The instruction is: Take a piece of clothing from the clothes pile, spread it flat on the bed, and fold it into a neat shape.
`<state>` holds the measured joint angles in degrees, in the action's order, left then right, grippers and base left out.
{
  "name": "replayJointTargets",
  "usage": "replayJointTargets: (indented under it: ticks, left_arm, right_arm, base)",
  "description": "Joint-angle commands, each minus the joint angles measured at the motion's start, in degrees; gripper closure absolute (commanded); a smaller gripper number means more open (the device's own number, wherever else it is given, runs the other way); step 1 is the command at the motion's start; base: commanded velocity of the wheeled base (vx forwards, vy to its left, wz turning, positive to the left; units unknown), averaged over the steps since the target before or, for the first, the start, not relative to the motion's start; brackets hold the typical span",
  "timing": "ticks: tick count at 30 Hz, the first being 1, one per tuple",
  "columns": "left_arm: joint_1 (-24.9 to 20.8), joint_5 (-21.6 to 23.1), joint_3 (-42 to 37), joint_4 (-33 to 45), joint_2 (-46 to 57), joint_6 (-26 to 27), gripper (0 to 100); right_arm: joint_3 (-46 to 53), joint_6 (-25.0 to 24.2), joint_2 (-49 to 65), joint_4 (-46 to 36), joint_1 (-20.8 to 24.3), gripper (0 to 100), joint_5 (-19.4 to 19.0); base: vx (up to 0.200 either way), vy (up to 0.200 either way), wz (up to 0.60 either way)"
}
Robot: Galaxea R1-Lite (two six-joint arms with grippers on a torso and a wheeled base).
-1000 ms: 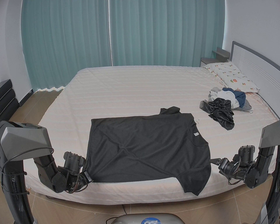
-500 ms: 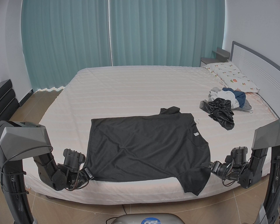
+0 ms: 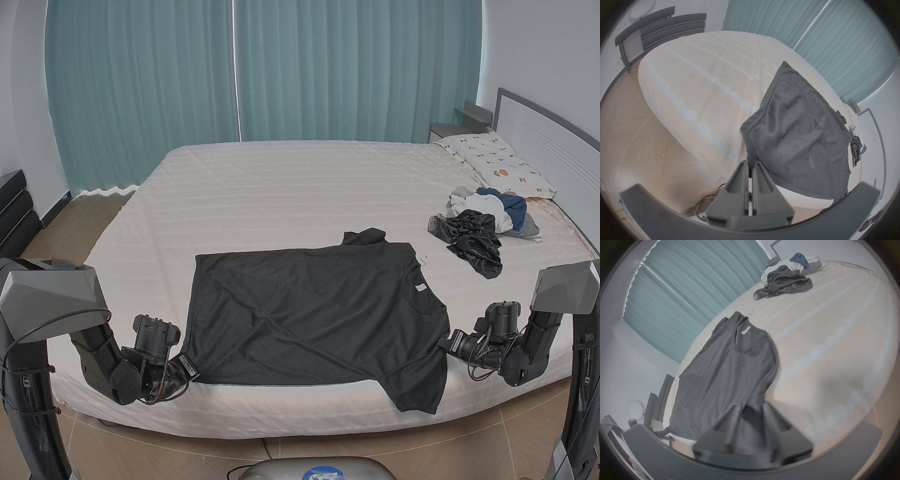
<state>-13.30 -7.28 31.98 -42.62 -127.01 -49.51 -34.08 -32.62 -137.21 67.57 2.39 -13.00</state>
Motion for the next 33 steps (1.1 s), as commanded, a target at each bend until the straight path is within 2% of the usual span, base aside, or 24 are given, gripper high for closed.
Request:
replayJointTargets:
  ticks: [1, 5, 12, 13, 20, 23, 25, 28, 30, 33]
  left_arm:
    - [0.2, 0.1, 0.9, 0.0, -0.1, -0.2, 100]
    - [0.2, 0.6, 1.7, 0.0, -0.3, -0.8, 100]
    - [-0.4, 2.2, 2.4, 0.1, -0.4, -2.6, 100]
    - [-0.4, 2.2, 2.5, 0.1, -0.5, -2.6, 100]
    - [-0.4, 2.4, 2.5, 0.1, -0.6, -2.6, 100]
    - [-0.4, 2.7, 2.6, 0.1, -0.6, -2.6, 100]
    - [-0.4, 2.7, 2.6, 0.1, -0.7, -2.6, 100]
    - [-0.3, 2.7, 2.5, 0.1, -0.7, -2.6, 100]
    - [-0.3, 2.7, 2.5, 0.1, -0.7, -2.6, 100]
    - [-0.4, 2.7, 2.5, 0.1, -0.7, -2.6, 100]
  right_arm:
    - [-3.8, 0.1, -1.6, 0.1, -2.0, 100, -0.2]
    - [-6.6, 0.2, -2.2, 0.2, -3.1, 100, -0.9]
    - [-9.0, 0.3, -2.9, 0.1, -3.1, 100, -4.4]
    - [-9.4, 0.4, -3.4, 0.2, -2.8, 0, -4.3]
    - [-9.3, 0.4, -3.9, 2.2, -3.2, 0, -4.1]
    - [-6.5, 0.6, -1.7, 3.4, -5.2, 0, -4.6]
    - [-4.5, 1.0, -0.1, 3.4, -6.0, 0, -5.8]
    - [0.3, 3.2, 1.4, 3.5, -6.8, 0, -11.0]
    - [2.2, 6.5, 1.0, 4.1, -6.9, 0, -13.5]
    - [3.4, 9.8, 0.2, 4.6, -6.3, 0, -15.4]
  base:
    - [0.000, 0.000, 0.00]
    - [0.000, 0.000, 0.00]
    - [0.000, 0.000, 0.00]
    - [0.000, 0.000, 0.00]
    - [0.000, 0.000, 0.00]
    - [0.000, 0.000, 0.00]
    - [0.000, 0.000, 0.00]
    - [0.000, 0.000, 0.00]
    - [0.000, 0.000, 0.00]
    - [0.000, 0.000, 0.00]
